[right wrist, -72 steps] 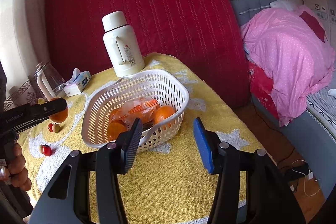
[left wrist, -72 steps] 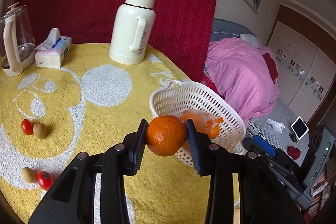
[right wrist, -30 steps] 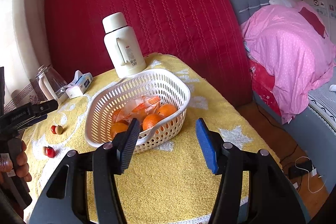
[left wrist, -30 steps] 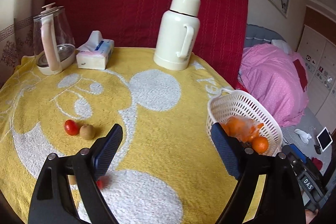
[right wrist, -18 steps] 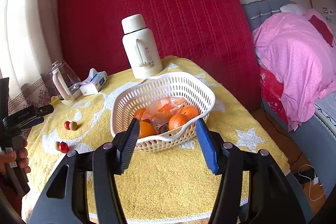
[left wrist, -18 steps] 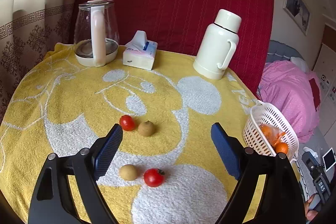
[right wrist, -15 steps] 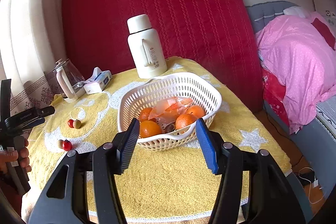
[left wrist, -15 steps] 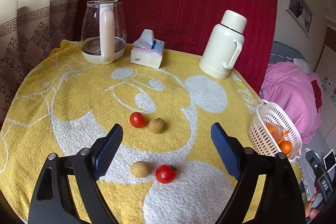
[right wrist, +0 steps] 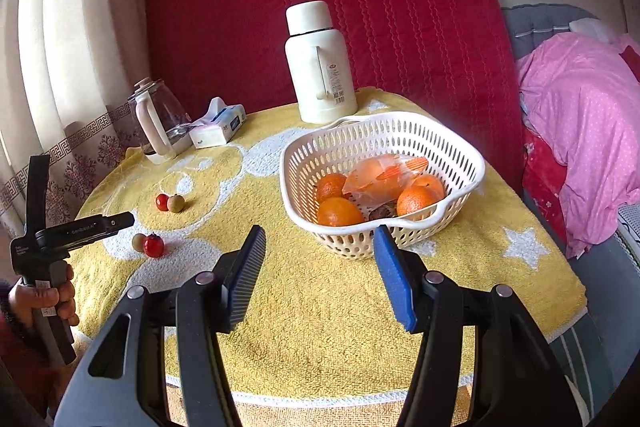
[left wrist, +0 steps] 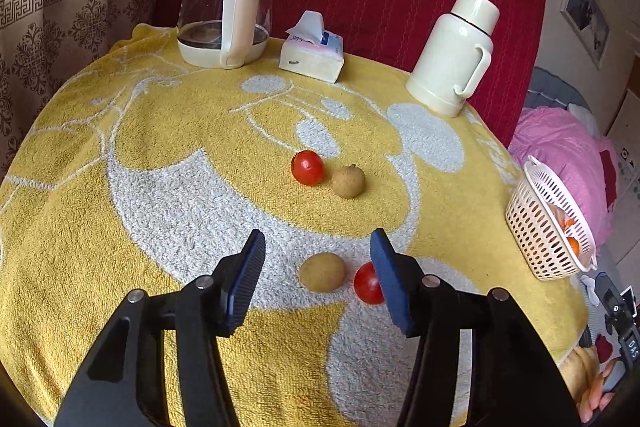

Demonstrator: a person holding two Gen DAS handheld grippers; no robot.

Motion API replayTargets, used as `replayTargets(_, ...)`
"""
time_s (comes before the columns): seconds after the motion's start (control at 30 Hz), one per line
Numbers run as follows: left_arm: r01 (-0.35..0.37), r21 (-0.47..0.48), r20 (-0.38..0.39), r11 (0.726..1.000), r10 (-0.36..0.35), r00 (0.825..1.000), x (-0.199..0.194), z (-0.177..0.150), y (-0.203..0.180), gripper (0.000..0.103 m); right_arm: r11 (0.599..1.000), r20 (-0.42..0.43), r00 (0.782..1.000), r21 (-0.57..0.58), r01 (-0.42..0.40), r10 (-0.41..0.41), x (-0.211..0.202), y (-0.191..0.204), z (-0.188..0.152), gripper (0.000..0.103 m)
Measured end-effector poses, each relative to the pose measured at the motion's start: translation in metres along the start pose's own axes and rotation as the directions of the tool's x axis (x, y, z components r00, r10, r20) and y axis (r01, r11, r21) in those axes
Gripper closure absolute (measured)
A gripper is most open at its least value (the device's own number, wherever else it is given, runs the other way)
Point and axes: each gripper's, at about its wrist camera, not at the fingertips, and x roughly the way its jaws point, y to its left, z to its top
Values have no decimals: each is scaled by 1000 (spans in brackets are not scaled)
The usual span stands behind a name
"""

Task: Organize fruits
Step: 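Move the left tool back toward the potato and tomatoes, then grasp the small brown potato with the left tool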

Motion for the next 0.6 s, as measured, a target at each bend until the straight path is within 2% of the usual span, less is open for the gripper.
replayTargets(0.33, 2, -9, -46, 1000, -2, 999, 17, -12, 8, 51, 1000, -45, 999, -15, -19, 19, 12, 13, -11, 45)
replayTargets(0.6, -2, -3, -34, 1000, 2, 999, 7, -16, 12, 51, 1000, -57, 998, -7, -23, 22, 15, 11, -12, 45)
